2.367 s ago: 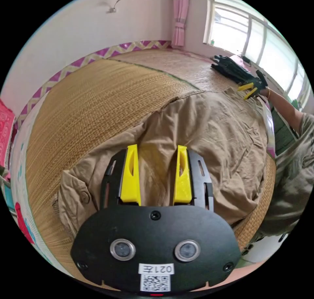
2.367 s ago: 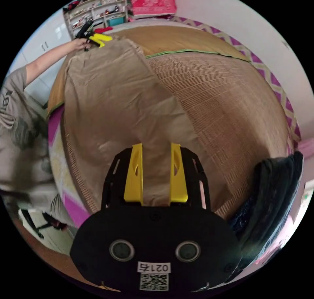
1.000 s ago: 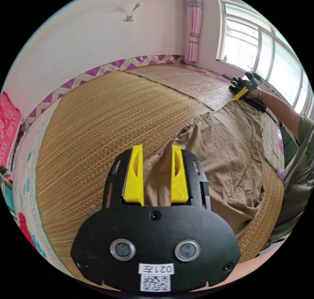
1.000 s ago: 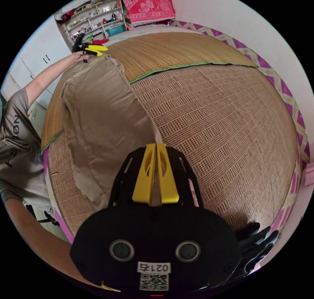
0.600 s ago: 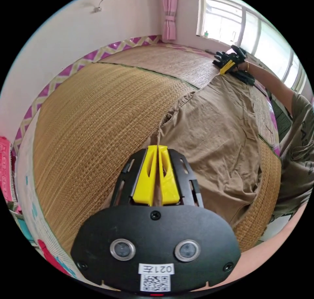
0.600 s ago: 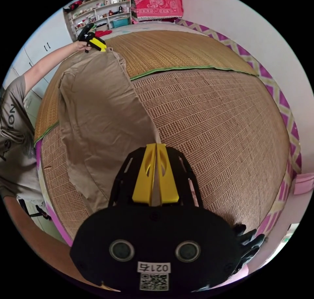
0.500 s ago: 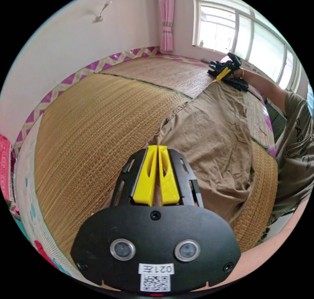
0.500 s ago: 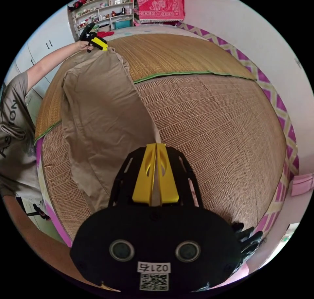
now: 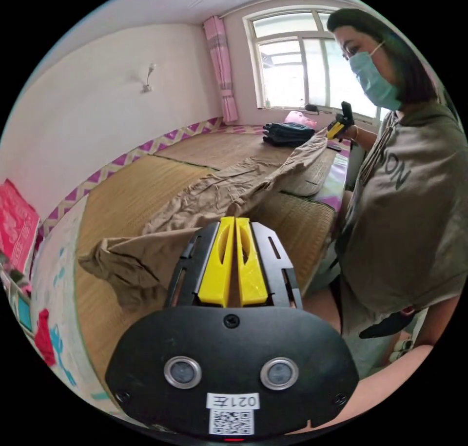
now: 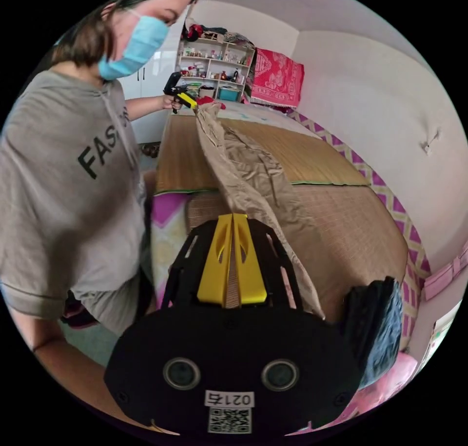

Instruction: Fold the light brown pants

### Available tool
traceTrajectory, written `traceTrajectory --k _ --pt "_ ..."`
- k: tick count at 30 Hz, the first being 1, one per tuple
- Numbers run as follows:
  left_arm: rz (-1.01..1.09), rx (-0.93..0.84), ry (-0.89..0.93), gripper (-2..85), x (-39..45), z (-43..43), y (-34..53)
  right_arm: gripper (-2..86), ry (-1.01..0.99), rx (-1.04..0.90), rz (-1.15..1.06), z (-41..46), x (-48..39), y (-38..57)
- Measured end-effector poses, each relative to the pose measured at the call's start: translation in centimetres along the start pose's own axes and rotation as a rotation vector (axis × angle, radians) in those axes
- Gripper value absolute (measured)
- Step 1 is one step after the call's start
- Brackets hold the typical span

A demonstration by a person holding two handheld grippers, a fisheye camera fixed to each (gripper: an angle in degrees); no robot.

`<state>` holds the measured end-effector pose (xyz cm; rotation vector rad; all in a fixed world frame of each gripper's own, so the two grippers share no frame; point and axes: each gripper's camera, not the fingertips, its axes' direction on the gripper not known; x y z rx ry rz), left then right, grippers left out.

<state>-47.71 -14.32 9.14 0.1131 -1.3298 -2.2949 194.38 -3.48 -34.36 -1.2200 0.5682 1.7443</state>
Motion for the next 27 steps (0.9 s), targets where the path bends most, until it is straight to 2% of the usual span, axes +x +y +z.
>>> traceTrajectory --k 3,7,10,11,15,17,18,20,22,25,27 --pt "-0.143 -0.026 0.012 -1.0 3.8 -0.3 7.1 -1.0 -0.026 -0.055 0.042 1.4 -7.2 4.7" --pt "-0.445 -0.047 0.109 -1.0 4.6 2.9 18.0 -0.9 -0.091 -0.195 0.163 9.1 -13.0 13.6" --pt "-0.566 0.069 0.142 -1.0 4.6 1.2 22.3 -0.9 -0.106 -0.329 0.176 14.6 -16.3 19.4" --pt "-0.573 0.077 0.154 -1.0 4.5 0.2 22.8 -0.8 -0.072 -0.286 0.181 14.3 -17.1 21.2" --pt "-0.516 0.059 0.191 -1.0 4.2 -3.4 22.8 0.1 -0.154 -0.292 0.2 13.7 -18.1 26.3" --pt "-0.437 0.252 0.243 -1.0 2.9 -8.3 22.1 3.7 -0.236 -0.313 0.167 12.1 -18.6 30.2" --pt "-0.428 0.299 0.224 -1.0 2.4 -9.5 21.8 4.9 -0.253 -0.285 0.181 11.2 -18.2 31.3" --pt "-0.405 0.364 0.051 -0.9 0.3 -11.8 19.2 7.9 -0.223 -0.091 0.287 6.8 -15.6 36.2" --pt "-0.412 0.303 -0.051 -0.9 -2.4 -10.2 16.6 8.3 -0.09 -0.03 0.381 5.4 -13.5 40.3" --pt "-0.526 0.148 -0.15 -0.6 -9.4 -3.9 14.2 9.1 0.09 -0.175 0.43 8.8 -10.9 46.7" --pt "-0.607 0.064 -0.121 0.0 -14.2 0.4 14.6 10.0 0.12 -0.246 0.463 11.7 -9.4 51.2"
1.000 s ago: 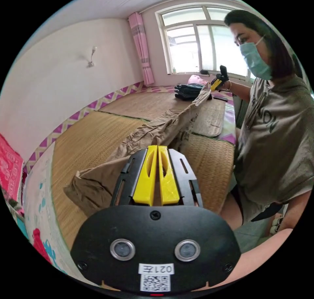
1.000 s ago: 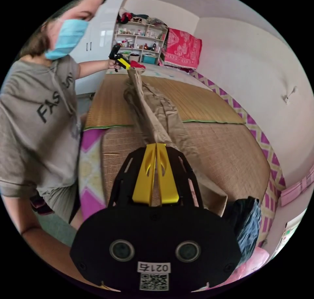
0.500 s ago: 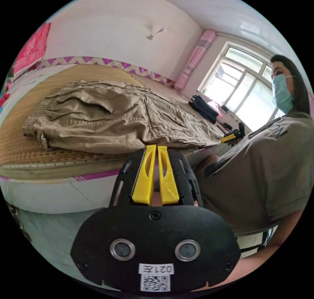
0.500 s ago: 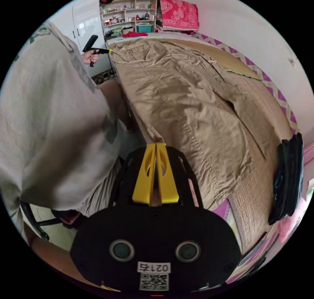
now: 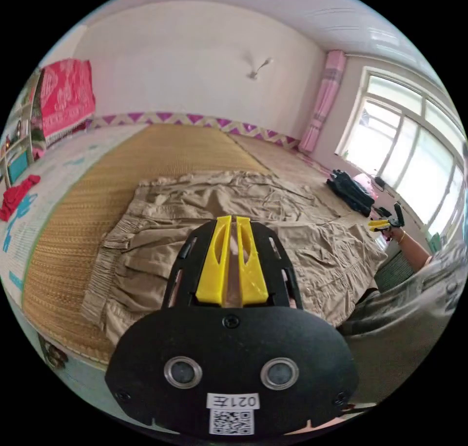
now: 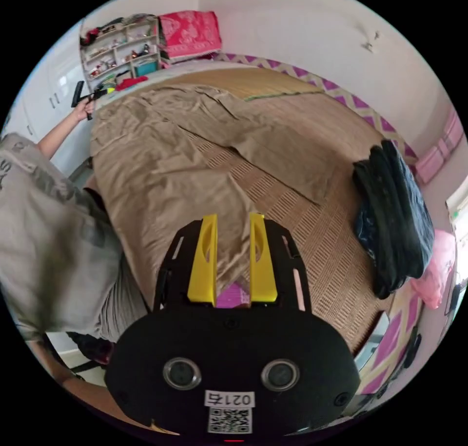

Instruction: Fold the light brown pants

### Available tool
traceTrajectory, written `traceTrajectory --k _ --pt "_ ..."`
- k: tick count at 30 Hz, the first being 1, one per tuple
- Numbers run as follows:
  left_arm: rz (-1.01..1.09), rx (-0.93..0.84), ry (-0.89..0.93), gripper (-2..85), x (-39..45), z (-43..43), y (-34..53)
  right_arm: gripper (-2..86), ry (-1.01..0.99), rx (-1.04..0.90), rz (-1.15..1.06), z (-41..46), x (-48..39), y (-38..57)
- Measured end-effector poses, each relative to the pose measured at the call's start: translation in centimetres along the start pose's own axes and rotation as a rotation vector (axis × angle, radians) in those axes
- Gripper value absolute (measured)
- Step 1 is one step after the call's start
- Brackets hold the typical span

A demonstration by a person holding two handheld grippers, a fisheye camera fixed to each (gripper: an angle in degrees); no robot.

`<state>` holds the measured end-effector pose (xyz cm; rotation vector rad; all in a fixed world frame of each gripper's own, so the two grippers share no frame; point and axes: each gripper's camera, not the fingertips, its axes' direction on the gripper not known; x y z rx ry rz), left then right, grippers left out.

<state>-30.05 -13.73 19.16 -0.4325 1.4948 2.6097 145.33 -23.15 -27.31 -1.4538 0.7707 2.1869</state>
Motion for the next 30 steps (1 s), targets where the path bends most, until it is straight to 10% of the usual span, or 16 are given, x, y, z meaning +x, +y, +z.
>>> traceTrajectory --k 10,30 --pt "-0.418 -0.223 0.067 -0.9 -15.6 10.3 3.3 0.5 -0.155 -0.079 0.395 12.1 8.7 21.1" --pt "-0.704 -0.01 0.152 -0.9 -13.4 9.6 12.4 -0.5 0.049 -0.166 0.499 20.4 10.0 36.8"
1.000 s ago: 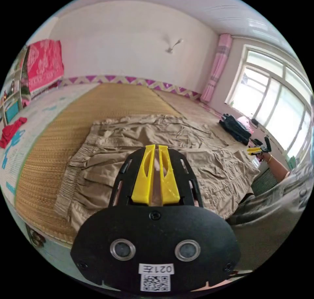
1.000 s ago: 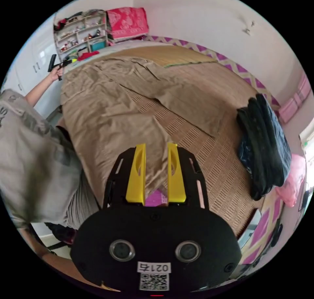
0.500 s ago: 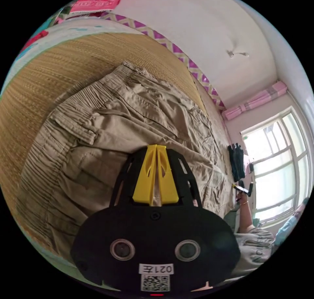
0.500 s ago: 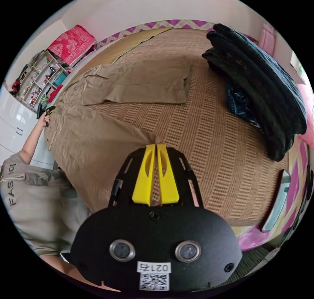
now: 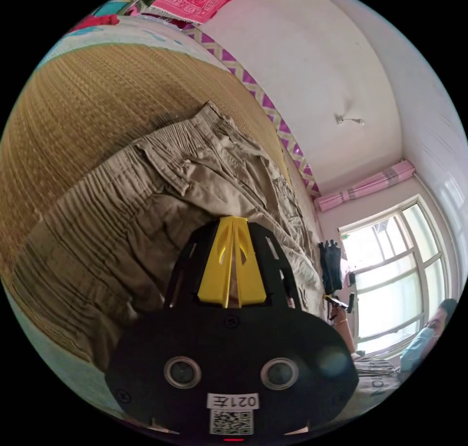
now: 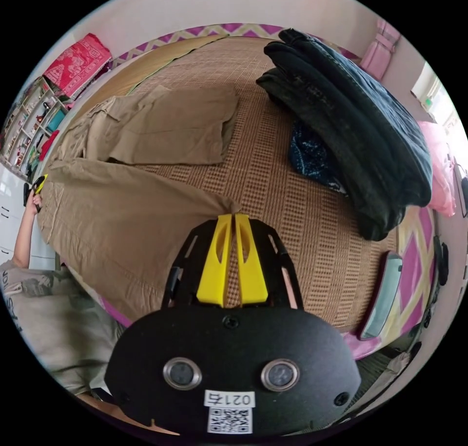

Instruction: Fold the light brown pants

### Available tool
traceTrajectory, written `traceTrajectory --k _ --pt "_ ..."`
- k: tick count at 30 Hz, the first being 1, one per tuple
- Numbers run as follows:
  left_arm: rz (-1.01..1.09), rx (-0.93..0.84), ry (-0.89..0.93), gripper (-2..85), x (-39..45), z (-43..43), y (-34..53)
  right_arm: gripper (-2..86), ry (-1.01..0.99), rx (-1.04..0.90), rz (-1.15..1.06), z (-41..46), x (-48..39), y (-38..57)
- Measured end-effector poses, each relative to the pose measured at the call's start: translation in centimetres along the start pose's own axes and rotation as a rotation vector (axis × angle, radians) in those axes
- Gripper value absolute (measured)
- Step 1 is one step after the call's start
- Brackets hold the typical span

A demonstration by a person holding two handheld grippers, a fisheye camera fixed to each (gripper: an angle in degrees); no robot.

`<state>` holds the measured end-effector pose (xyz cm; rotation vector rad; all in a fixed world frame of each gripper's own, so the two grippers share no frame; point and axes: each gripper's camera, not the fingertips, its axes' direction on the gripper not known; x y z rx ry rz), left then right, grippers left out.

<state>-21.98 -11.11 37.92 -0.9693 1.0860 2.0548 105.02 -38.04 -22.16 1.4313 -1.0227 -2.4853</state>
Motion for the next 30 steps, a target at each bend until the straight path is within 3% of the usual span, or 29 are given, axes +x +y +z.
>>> traceTrajectory --k 5,13,16,17,21,26,30 --pt "0.002 -0.031 0.0 -0.9 -1.2 -0.2 -2.6 -0.7 -0.075 0.006 -0.05 1.9 -2.7 4.1" --pt "0.059 0.052 -0.079 -0.9 2.5 -1.7 -3.3 -0.6 -0.061 0.01 -0.116 3.5 -5.6 2.4" --pt "0.18 0.104 0.12 -0.9 7.7 -1.4 -4.4 0.5 -0.023 0.169 -0.122 0.7 -6.3 -0.3" --pt "0.25 0.047 0.156 -0.9 11.0 0.6 -5.3 1.1 -0.048 0.221 -0.141 0.2 -6.9 -2.1" --pt "0.401 -0.082 0.104 -0.7 19.2 8.9 -7.4 1.4 -0.07 0.232 -0.223 2.7 -9.9 -10.6" --pt "0.266 -0.22 -0.111 -0.9 18.4 17.7 -11.2 -0.8 0.1 0.047 -0.24 11.5 -12.2 -23.8" --pt "0.061 -0.117 0.025 -0.9 13.7 15.6 -14.1 -1.0 0.133 0.062 -0.212 13.4 -10.0 -29.3"
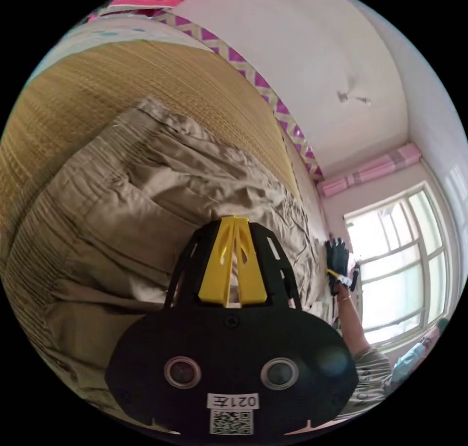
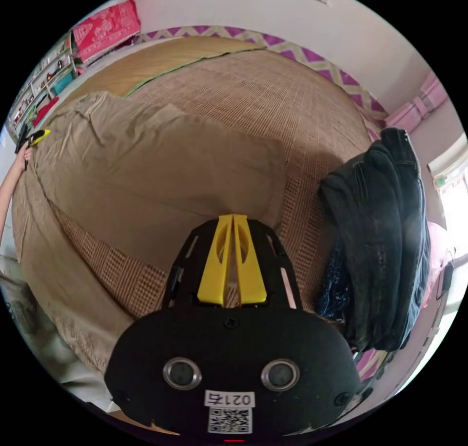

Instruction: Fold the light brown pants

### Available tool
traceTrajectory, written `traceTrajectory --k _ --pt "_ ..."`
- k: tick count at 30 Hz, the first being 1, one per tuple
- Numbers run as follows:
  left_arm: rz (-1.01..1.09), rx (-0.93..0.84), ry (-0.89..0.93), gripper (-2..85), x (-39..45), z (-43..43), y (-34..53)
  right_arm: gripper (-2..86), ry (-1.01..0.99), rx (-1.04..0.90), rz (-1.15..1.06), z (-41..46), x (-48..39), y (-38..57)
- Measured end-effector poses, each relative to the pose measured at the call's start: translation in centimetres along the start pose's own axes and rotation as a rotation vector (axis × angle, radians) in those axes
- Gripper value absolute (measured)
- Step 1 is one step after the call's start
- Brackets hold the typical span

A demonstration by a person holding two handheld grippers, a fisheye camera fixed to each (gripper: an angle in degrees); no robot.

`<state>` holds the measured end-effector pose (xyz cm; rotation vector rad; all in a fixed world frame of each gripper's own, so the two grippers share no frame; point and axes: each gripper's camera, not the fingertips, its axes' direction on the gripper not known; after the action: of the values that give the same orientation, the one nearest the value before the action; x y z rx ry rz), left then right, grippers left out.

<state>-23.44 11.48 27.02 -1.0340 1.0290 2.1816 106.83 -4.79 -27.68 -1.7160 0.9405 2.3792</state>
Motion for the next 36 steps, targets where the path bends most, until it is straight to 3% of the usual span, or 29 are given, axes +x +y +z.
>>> traceTrajectory --k 9,13,17,23,29,36 --pt "-0.126 0.226 -0.013 -0.9 -1.4 -7.2 -1.2 -0.7 -0.118 0.053 0.028 4.9 6.2 -8.8" --pt "0.005 0.312 0.067 -0.9 2.6 -9.9 0.7 1.1 -0.131 0.197 0.031 1.3 7.9 -7.7" --pt "0.318 0.261 0.154 -1.0 13.3 -12.4 4.9 5.0 -0.185 0.22 -0.038 -2.9 8.8 -1.4" --pt "0.572 0.15 0.218 -1.0 27.4 -14.5 15.8 5.6 -0.198 0.096 0.06 -2.7 13.1 8.2" --pt "0.593 -0.024 0.188 -1.0 33.3 -11.9 25.9 3.3 -0.442 0.08 0.245 -0.2 20.2 11.2" --pt "0.423 0.13 0.175 -1.0 30.7 -19.7 33.8 -0.8 -0.521 0.146 0.308 -3.7 28.7 7.4"
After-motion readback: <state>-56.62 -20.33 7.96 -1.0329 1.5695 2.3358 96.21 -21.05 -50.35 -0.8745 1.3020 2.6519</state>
